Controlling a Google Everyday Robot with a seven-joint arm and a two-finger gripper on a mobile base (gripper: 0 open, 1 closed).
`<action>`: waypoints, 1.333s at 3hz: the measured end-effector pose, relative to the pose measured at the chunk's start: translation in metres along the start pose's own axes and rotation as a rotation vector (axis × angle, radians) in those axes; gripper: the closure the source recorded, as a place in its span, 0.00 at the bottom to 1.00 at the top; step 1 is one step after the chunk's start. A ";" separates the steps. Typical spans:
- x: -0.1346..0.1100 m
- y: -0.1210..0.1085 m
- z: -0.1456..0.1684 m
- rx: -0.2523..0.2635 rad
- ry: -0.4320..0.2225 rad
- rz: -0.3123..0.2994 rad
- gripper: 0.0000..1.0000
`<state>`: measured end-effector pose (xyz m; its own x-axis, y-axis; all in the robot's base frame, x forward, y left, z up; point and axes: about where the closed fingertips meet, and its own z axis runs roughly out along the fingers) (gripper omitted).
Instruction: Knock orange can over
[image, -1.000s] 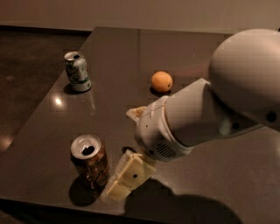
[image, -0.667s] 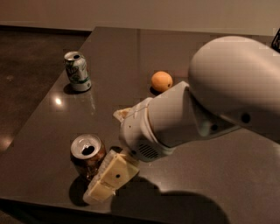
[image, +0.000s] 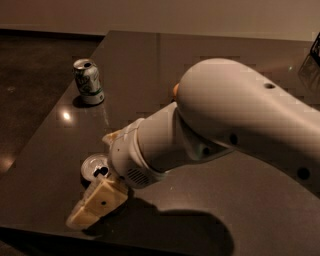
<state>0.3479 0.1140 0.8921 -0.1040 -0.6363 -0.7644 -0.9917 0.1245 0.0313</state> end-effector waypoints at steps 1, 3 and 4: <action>-0.005 -0.003 0.005 -0.007 -0.014 0.008 0.36; -0.011 -0.020 -0.039 0.042 0.006 0.037 0.83; -0.010 -0.036 -0.076 0.080 0.115 0.063 1.00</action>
Offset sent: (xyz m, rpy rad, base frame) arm 0.0156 -0.0134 0.0191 0.0565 0.0172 -0.0549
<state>0.3784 0.0581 0.9482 -0.1784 -0.7074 -0.6839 -0.9742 0.2246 0.0217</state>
